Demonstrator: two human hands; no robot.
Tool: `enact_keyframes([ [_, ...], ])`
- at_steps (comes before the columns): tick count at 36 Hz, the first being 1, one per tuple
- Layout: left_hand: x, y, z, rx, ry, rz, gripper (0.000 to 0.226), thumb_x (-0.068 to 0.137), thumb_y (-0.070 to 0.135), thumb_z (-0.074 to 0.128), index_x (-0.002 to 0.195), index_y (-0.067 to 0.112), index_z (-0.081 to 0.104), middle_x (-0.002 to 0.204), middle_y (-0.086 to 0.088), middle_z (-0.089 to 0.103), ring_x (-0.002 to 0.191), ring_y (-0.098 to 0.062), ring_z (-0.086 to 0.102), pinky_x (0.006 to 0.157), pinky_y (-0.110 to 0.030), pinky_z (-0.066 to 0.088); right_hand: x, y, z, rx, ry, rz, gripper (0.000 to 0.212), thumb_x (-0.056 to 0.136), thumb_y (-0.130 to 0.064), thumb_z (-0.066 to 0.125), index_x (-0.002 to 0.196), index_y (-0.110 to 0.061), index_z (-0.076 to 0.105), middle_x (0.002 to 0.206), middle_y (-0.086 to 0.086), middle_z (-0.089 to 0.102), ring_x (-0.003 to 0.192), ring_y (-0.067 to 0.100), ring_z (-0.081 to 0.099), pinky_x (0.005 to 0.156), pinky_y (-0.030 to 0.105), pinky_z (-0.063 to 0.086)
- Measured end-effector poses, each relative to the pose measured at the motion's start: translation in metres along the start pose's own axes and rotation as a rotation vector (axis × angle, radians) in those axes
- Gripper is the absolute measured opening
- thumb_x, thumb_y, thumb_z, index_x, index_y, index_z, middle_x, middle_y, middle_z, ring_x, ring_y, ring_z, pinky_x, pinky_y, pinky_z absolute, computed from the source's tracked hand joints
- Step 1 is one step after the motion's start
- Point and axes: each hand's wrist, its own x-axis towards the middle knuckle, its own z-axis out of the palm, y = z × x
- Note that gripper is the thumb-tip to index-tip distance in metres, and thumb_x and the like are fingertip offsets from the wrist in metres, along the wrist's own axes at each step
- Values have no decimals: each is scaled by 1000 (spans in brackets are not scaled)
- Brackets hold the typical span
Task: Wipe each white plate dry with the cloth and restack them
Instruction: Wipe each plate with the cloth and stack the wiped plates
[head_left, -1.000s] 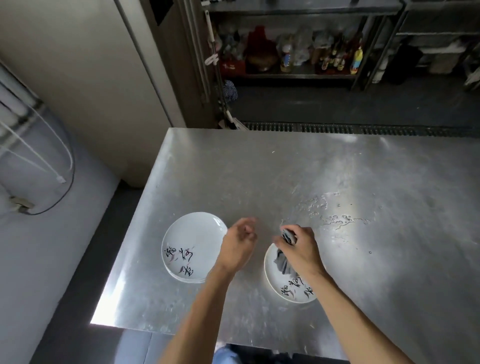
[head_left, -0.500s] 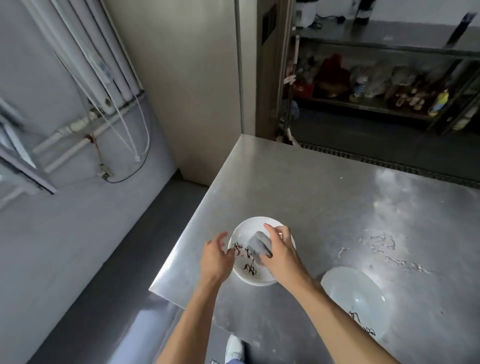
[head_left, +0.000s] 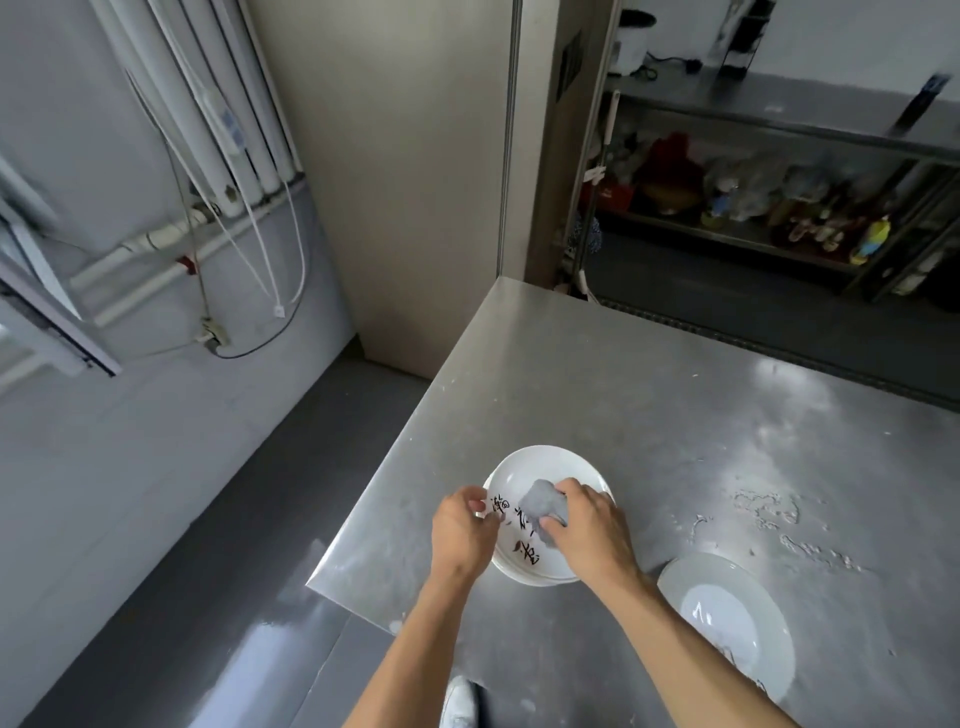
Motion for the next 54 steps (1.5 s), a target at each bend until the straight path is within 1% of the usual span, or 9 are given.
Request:
enact_keyframes([
  [5,2,0,0,32,14,2,21,88,10,76,108,15,73,103,1,70,87,-19,69,74,-25,45,-6,-5,3,-83,-2,79,36,93,-46,62,126,-35,51,120,-13,61,123,19,52,112,56,26],
  [10,2,1,0,17,10,-13,20,88,9,74,107,15,71,107,-1,71,88,-18,68,75,-27,49,-4,-3,2,9,8,34,42,93,-41,64,131,-27,55,125,-3,63,120,23,53,101,37,41],
  [25,-2,14,-6,-95,2,-30,20,84,7,74,99,20,72,90,7,71,81,-15,69,60,-12,45,-2,1,-3,236,3,97,43,87,-31,73,127,-22,61,117,2,65,109,24,58,91,34,49],
  [30,-4,21,-7,-161,-53,-26,26,92,2,61,114,16,65,108,-1,74,96,-26,73,84,-40,60,-1,4,-3,286,10,99,45,86,-31,75,128,-23,60,118,0,65,110,22,59,91,30,47],
  [36,-17,27,-10,-325,-196,-36,23,106,1,46,126,14,46,110,-19,72,93,-42,72,80,-60,63,-3,6,-3,298,18,86,45,87,-33,74,129,-24,58,121,0,65,111,23,59,91,31,48],
  [43,-26,23,-18,-489,-277,-75,22,104,-4,50,121,6,41,104,-18,73,81,-27,75,77,-56,64,-9,7,-7,165,130,44,32,82,-39,74,107,-25,60,99,-5,72,95,24,67,90,37,43],
  [45,-28,21,-18,-498,-265,-85,22,103,-3,51,120,7,42,103,-18,74,83,-31,73,82,-61,62,-12,8,-10,242,164,46,27,81,-29,74,97,-23,53,90,-4,67,86,28,65,78,36,42],
  [48,-32,20,-18,-508,-250,-86,22,103,-2,51,120,8,43,105,-20,74,86,-31,74,81,-58,63,-15,9,-19,327,199,45,31,83,-11,66,94,-25,41,100,-3,51,77,33,59,63,38,45],
  [54,-42,25,-15,-562,-194,-79,23,102,0,51,123,9,48,112,-29,71,100,-44,73,83,-57,64,-13,7,-46,132,381,-134,39,72,6,70,103,-15,61,101,4,45,73,35,58,57,39,49],
])
